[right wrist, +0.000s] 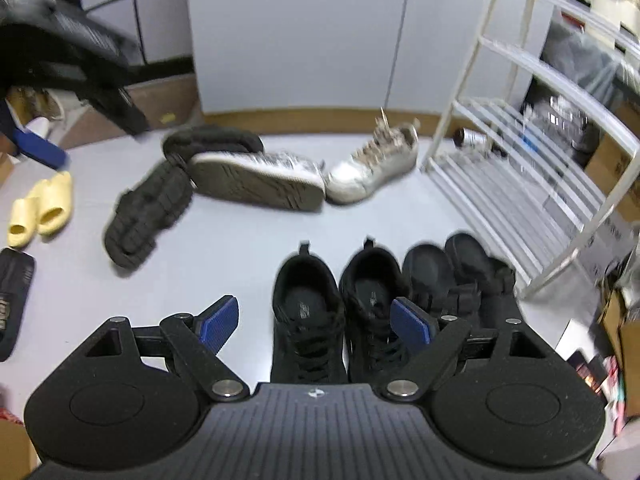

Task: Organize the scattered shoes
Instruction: 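Move the left gripper toward the black platform clog on the floor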

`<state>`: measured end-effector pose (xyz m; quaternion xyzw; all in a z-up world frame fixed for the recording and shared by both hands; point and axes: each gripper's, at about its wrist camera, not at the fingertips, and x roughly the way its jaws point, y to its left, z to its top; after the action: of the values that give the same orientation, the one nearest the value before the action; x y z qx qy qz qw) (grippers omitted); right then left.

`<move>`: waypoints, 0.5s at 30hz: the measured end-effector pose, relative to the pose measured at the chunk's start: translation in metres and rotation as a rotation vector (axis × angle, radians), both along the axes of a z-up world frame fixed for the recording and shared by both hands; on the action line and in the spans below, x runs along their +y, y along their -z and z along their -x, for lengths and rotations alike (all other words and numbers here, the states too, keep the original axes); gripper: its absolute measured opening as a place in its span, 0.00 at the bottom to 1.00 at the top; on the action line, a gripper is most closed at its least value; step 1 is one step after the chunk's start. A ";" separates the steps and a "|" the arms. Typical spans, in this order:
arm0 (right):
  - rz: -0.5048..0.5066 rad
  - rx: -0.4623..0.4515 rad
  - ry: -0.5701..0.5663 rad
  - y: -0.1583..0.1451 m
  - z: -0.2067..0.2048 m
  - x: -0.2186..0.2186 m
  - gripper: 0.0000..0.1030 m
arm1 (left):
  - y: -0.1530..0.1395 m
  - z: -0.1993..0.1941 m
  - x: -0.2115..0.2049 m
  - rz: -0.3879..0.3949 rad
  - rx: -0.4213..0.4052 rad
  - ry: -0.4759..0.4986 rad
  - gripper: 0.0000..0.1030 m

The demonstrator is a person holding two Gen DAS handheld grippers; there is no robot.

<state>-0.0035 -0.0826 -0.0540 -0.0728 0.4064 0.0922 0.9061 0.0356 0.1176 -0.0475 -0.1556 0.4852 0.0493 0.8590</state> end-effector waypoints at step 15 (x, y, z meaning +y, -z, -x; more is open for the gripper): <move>0.093 -0.091 -0.119 -0.152 0.019 -0.009 0.94 | -0.025 0.016 0.003 0.187 -0.072 -0.043 0.90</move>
<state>-0.0229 -0.0911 0.0982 -0.1427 0.3638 0.1235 0.9122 0.0192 0.1205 -0.0224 -0.2470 0.4530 0.0164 0.8565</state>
